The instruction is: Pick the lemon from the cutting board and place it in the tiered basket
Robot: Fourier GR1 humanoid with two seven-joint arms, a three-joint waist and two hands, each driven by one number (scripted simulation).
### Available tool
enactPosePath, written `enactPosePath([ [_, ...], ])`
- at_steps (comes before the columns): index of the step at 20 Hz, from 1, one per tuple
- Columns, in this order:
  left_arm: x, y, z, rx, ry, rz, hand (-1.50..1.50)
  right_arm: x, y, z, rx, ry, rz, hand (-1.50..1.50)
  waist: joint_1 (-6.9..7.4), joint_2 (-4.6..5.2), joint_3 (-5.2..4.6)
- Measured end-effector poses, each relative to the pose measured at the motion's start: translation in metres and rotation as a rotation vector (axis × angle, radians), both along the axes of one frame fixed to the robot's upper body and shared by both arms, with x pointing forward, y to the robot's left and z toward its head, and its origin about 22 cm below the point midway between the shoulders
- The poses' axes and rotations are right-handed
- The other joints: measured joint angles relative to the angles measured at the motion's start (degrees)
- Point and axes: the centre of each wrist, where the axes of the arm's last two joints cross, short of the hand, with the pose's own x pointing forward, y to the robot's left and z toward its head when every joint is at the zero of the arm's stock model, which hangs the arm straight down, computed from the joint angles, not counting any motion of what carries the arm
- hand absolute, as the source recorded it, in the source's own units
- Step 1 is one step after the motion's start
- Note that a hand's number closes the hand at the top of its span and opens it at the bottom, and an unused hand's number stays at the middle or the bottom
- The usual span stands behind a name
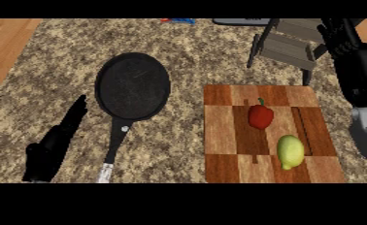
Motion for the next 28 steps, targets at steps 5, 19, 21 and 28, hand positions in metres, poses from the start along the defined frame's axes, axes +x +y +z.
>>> enactPosePath([
  [5,-0.007,0.026,-0.008,-0.006,0.072,0.125,0.00,-0.020,0.007,-0.048,0.268,-0.160,0.053,1.50,-2.22,-0.68,0.51],
  [19,-0.019,0.063,-0.018,-0.055,0.176,0.275,0.00,-0.143,-0.026,-0.199,0.079,-0.333,-0.553,-1.50,-4.50,-0.72,0.13],
  [21,-0.017,0.066,-0.018,-0.057,0.185,0.267,0.00,-0.169,-0.022,-0.217,-0.012,-0.265,-0.597,-1.50,-3.89,-0.87,0.01],
  [28,-0.007,0.062,-0.013,-0.054,0.184,0.242,0.00,-0.212,-0.006,-0.208,-0.199,-0.085,-0.489,-1.50,-2.23,-1.08,-0.14],
])
